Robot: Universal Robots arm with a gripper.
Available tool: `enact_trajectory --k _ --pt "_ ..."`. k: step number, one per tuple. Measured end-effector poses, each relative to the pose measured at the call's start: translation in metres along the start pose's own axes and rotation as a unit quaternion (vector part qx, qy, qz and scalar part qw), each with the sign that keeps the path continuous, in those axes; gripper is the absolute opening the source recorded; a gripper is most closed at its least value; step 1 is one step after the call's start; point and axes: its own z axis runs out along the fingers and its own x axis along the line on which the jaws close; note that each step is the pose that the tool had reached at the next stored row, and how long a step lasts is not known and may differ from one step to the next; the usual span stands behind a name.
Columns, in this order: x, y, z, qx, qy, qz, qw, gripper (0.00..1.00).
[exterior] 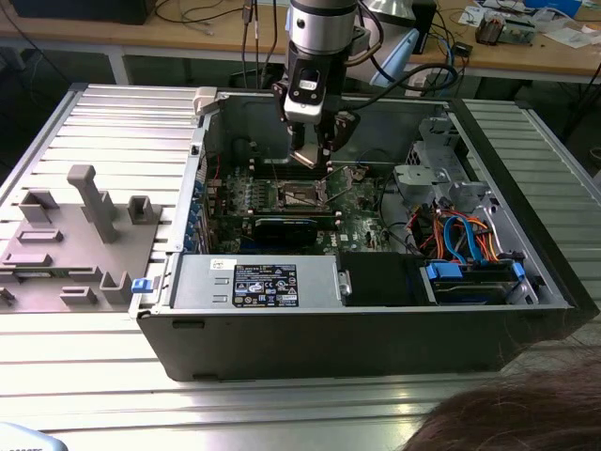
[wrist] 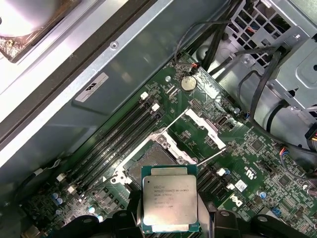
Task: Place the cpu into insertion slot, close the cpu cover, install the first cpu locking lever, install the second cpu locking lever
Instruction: 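Place the cpu into insertion slot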
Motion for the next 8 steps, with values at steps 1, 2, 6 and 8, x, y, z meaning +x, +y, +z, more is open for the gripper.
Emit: enact_trajectory --k 1,2,6,8 --pt "0.0 0.0 0.0001 0.0 0.0 0.001 1.0 0.54" --pt "0.0 0.0 0.0001 0.0 -0.0001 0.002 1.0 0.54" --pt "0.0 0.0 0.0003 0.0 -0.0003 0.006 0.99998 0.54" --pt "0.0 0.0 0.0004 0.0 -0.0003 0.007 0.99997 0.54"
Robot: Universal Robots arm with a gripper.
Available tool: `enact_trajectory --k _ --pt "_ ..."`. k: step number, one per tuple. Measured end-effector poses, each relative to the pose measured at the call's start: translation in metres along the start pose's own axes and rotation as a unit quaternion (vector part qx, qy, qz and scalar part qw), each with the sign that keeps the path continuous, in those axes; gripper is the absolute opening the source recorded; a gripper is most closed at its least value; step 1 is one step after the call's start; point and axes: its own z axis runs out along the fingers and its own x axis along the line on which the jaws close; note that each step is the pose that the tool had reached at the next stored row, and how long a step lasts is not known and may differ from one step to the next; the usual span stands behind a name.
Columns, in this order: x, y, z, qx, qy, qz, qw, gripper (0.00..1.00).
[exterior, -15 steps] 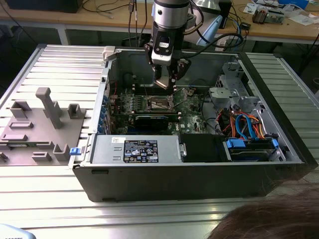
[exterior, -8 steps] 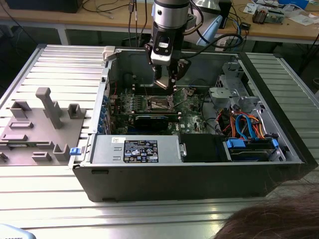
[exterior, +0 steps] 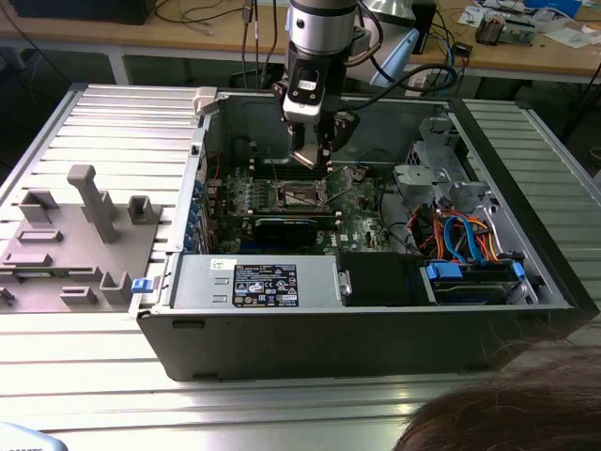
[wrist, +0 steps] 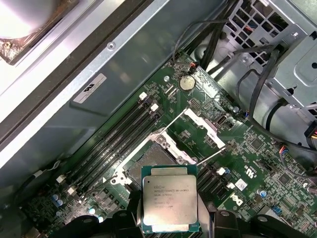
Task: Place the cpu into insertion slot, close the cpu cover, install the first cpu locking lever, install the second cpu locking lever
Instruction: 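Place the cpu into insertion slot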
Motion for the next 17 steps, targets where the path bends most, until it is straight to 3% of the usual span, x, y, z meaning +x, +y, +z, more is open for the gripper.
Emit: enact_trajectory --k 17 --pt "0.0 0.0 0.0005 0.0 -0.0006 0.015 0.99989 0.54"
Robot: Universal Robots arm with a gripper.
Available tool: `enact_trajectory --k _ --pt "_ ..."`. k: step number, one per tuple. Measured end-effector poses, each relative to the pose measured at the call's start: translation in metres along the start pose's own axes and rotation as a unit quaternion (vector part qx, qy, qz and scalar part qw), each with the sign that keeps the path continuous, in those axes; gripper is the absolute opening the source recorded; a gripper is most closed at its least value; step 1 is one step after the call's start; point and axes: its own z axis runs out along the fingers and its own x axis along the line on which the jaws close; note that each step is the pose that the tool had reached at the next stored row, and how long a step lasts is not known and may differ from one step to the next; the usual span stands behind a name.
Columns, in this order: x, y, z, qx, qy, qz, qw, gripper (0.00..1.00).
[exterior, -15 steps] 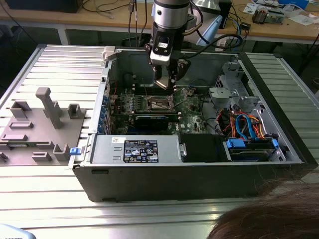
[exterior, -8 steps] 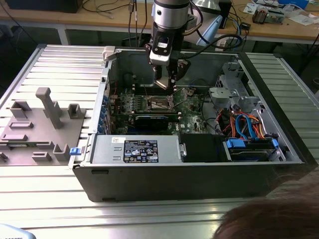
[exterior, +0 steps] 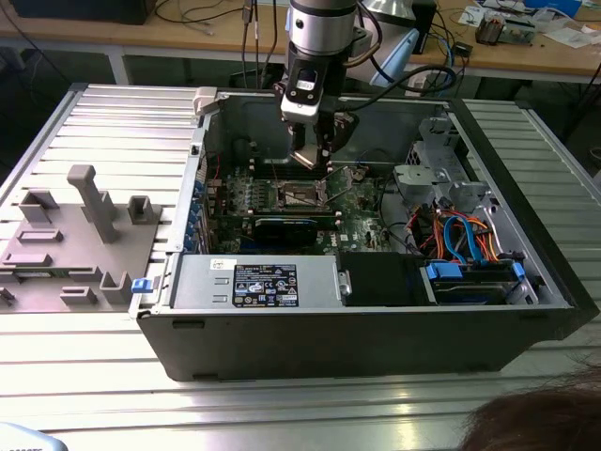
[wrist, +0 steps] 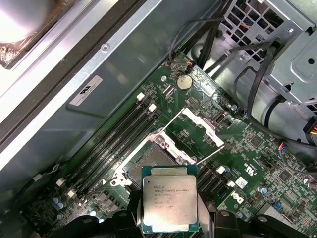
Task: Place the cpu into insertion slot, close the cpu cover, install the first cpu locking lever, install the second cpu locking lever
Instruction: 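Place the cpu into insertion slot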
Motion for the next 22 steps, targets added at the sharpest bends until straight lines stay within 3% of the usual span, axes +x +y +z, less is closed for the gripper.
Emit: enact_trajectory --k 22 --pt "0.0 0.0 0.0008 -0.0001 -0.0009 0.022 0.99976 0.54"
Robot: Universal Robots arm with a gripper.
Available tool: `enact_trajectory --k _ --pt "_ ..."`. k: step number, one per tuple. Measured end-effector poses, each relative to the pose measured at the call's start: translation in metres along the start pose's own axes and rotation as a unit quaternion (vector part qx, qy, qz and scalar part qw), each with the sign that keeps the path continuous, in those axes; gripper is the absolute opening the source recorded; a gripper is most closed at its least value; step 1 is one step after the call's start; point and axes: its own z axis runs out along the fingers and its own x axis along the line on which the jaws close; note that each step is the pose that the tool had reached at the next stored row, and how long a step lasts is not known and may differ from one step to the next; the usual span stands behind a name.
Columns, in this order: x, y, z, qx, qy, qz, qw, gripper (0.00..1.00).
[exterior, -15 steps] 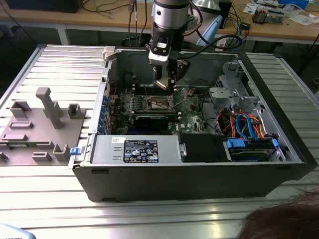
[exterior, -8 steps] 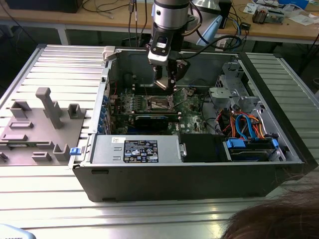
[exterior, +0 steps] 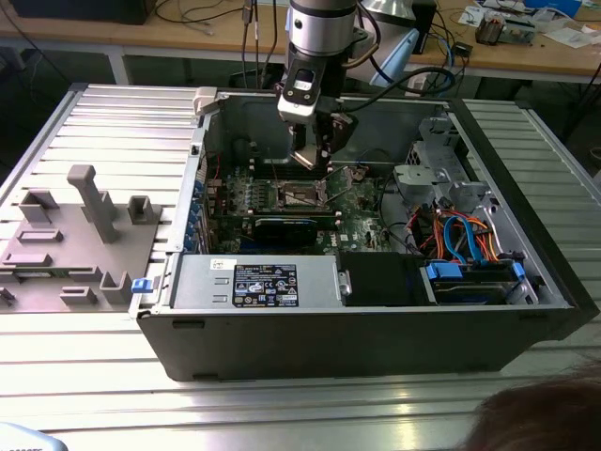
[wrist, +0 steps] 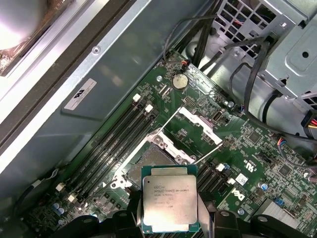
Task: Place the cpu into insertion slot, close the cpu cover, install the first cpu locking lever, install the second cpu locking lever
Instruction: 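Place the cpu into insertion slot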
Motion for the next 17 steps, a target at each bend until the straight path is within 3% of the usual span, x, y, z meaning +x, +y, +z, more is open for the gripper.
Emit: enact_trajectory --k 17 --pt "0.0 0.0 0.0006 0.0 -0.0006 0.015 0.99989 0.54"
